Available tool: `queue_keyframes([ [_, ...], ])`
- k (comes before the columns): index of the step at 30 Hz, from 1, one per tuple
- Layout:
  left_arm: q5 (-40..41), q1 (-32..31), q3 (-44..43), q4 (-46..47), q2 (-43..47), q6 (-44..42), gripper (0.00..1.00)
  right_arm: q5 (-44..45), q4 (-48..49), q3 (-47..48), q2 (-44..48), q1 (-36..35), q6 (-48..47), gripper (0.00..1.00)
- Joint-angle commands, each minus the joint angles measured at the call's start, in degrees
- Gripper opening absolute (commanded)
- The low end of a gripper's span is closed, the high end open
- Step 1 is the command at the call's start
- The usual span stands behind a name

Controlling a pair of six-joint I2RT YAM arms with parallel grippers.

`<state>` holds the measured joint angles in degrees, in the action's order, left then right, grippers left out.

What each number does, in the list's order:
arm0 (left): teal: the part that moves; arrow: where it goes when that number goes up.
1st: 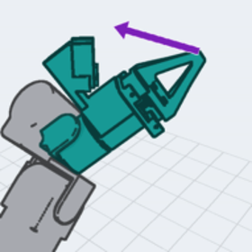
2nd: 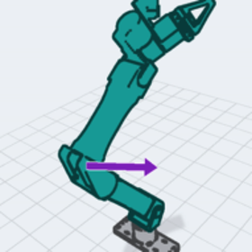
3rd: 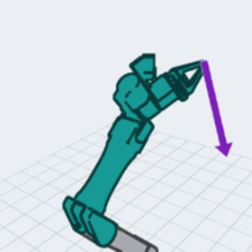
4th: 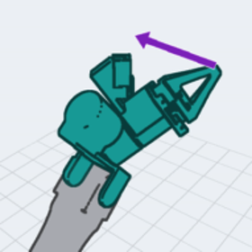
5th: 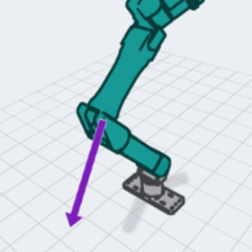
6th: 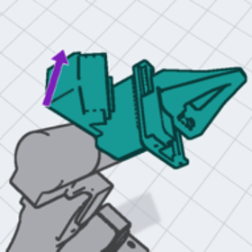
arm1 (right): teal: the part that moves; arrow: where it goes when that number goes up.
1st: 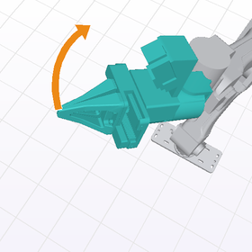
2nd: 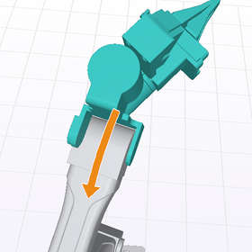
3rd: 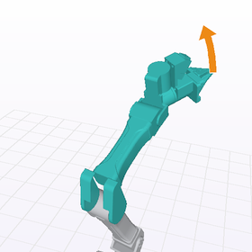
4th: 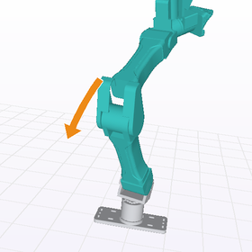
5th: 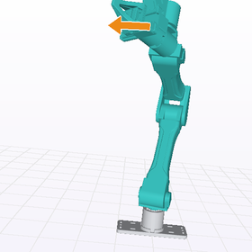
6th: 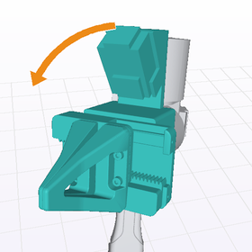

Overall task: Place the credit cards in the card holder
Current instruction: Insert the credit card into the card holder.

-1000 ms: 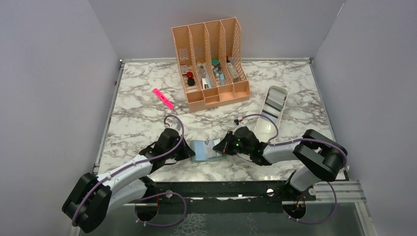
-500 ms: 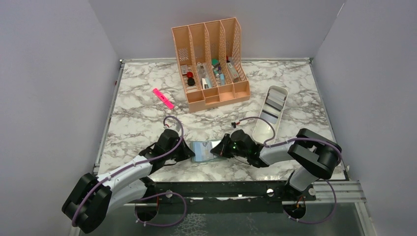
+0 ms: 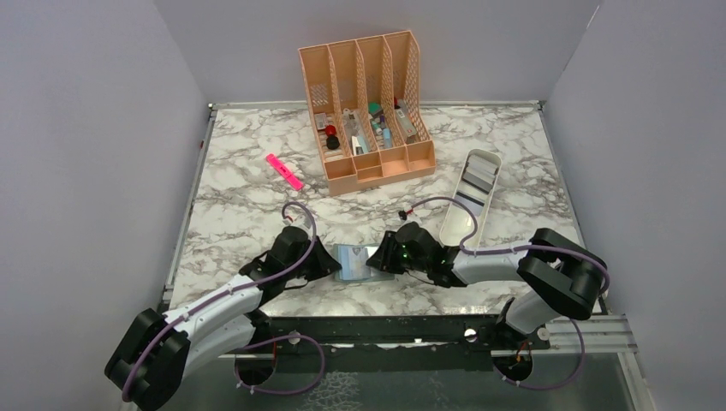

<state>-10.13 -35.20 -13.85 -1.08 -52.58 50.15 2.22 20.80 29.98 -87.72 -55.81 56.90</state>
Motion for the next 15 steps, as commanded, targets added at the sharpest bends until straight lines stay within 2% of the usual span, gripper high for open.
queue_keyframes([
  [1, -1.1, 0.3, 1.6, 3.1, 0.2, 0.7, 0.18, 2.3, -3.2, 1.3, 0.1, -0.3, -2.4, 0.39],
  [15, -1.8, 0.3, 1.6, 3.8, -0.3, 0.9, 0.13, -3.6, 4.1, 2.8, -4.2, -0.4, -2.8, 0.41],
])
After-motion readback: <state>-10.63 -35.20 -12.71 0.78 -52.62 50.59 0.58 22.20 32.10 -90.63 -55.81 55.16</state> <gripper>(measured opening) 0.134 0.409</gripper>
